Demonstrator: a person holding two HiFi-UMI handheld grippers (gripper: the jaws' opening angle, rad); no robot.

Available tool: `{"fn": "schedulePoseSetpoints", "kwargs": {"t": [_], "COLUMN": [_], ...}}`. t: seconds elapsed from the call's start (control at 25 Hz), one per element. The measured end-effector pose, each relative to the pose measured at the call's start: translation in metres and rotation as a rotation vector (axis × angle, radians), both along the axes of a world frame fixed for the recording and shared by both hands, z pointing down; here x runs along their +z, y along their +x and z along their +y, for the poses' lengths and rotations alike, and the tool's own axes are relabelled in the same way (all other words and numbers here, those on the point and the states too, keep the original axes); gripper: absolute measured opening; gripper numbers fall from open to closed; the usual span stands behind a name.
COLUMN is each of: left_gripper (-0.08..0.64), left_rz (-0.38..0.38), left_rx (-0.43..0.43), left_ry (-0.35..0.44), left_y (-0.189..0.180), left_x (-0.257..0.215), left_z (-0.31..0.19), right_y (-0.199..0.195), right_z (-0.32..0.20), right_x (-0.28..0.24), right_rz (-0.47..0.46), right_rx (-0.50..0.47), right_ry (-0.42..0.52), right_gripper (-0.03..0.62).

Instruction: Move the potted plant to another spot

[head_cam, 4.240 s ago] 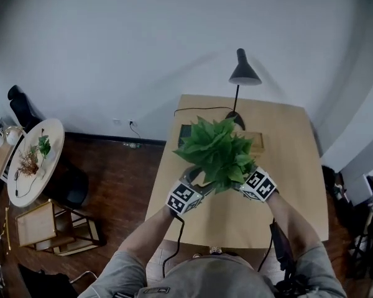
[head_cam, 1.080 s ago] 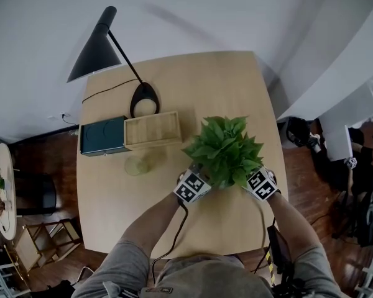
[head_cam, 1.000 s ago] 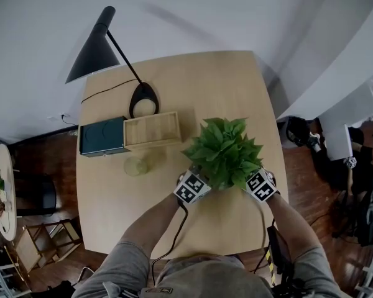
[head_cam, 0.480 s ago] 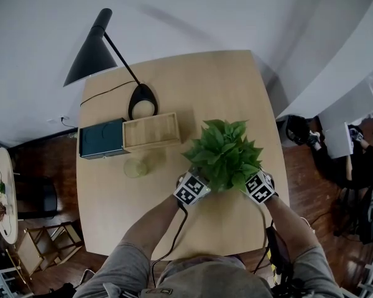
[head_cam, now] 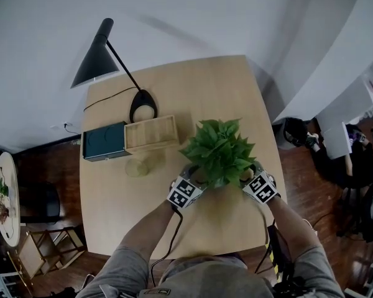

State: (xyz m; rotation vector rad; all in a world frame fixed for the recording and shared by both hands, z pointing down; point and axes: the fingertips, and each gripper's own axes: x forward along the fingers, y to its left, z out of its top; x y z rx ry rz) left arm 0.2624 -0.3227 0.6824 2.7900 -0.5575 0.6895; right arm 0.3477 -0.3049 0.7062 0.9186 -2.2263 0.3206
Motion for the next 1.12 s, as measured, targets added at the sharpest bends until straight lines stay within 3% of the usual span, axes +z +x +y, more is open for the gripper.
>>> {"fn": "schedulePoseSetpoints", "kwargs": {"t": [0.32, 0.76, 0.92, 1.0, 1.12], "left_gripper": [0.276, 0.167, 0.065, 0.009, 0.003], "left_rz": [0.004, 0.113, 0.148, 0.159, 0.176], "left_rx": [-0.13, -0.212, -0.221, -0.223, -0.202], "left_ry": [0.036, 0.099, 0.125, 0.138, 0.141], "left_y": [-0.033, -0.041, -0.037, -0.037, -0.043], "left_x": [-0.032, -0.076, -0.09, -0.096, -0.107], "left_z": [0.052, 0.115, 0.127, 0.133, 0.149], "right_y": [0.01, -0.013, -0.023, -0.027, -0.035], "right_z": [0.038, 0.092, 0.113, 0.123, 0.139], "right_x": [-0.033, -0.078, -0.092, -0.098, -0.103], "right_rz": [-0.03, -0.04, -0.074, -0.076, -0.061], "right_rx": [-0.001, 0.016, 0.054, 0.075, 0.102], "right_ry": [0.065, 0.163, 0.19, 0.203, 0.215], "right_gripper": [0.324, 0.309, 0.211, 0.101, 0.02]}}
